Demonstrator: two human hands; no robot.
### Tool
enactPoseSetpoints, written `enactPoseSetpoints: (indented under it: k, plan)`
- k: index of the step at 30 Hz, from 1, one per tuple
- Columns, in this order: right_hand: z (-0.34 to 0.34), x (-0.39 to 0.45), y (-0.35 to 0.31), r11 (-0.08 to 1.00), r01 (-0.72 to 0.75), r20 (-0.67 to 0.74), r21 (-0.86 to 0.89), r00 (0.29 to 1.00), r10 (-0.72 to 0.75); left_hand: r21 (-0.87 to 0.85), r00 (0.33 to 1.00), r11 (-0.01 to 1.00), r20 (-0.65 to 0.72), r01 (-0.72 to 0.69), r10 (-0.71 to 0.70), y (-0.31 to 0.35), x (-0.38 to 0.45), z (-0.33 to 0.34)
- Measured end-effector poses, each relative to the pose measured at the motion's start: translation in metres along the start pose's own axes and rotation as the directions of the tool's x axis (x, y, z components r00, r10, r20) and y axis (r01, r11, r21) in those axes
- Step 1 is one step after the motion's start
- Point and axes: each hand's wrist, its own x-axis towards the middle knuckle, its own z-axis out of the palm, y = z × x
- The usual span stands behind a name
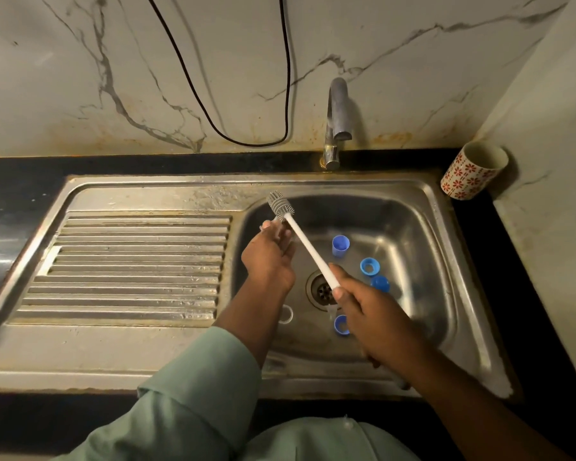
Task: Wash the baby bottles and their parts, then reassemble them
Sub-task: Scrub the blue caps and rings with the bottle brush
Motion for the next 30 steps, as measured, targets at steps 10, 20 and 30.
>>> enactPoseSetpoints:
  k: [10,20,30]
  plan:
    - [-0.028,0.035,0.038,0.975,-0.203,-0.010,0.094,0.979,0.204,0.840,0.876,0.293,0.482,-0.457,-0.015,-0.031,0.007,-0.031]
    - [-0.043,0.031,0.080,0.957,-0.279,0.032,0.081,0.960,0.278,0.349,0.823,-0.751,0.332,-0.561,-0.461,-0.104,0.041,-0.061]
    - [-0.045,0.046,0.098,0.940,-0.333,0.073,0.071,0.942,0.328,0.097,0.736,-0.774,0.402,-0.626,-0.545,-0.147,0.064,-0.084]
